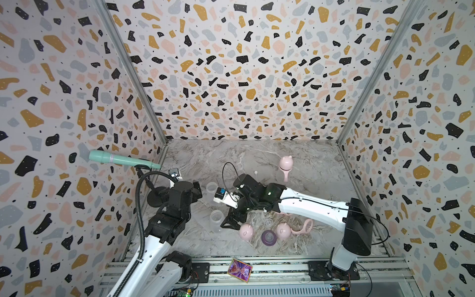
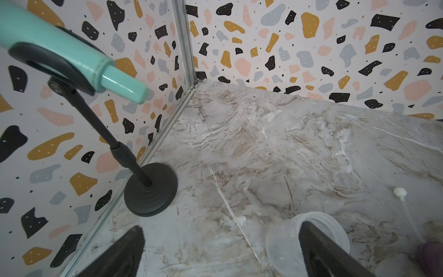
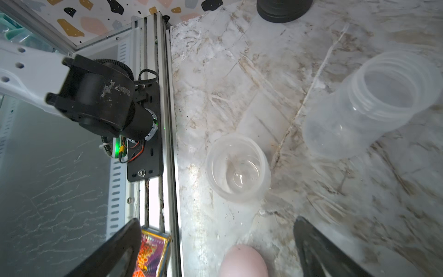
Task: Assemble the baby bottles
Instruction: Pick up the baby bottle from the center of the board.
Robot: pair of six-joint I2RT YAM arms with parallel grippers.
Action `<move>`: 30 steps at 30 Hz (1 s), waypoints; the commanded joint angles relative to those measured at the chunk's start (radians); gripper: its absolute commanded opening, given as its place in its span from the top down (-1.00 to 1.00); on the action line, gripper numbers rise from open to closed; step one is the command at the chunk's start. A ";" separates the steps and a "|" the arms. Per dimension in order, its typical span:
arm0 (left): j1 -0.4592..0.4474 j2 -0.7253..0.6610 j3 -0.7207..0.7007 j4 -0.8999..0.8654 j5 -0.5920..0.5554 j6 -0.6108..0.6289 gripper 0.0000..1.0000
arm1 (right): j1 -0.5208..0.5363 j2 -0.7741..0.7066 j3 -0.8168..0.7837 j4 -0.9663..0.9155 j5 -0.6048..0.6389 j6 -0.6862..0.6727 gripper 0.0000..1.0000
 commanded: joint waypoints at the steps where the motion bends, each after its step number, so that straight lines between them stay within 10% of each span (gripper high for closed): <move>1: 0.046 -0.012 -0.018 0.082 0.075 0.026 -0.99 | 0.019 0.026 0.038 0.091 0.063 0.065 -0.99; 21: 0.131 -0.054 -0.031 0.111 0.213 0.061 -1.00 | 0.047 0.191 0.040 0.234 0.149 0.156 -0.74; 30: 0.130 -0.092 -0.037 0.156 0.319 0.139 -0.99 | 0.040 0.140 0.005 0.271 0.160 0.204 0.21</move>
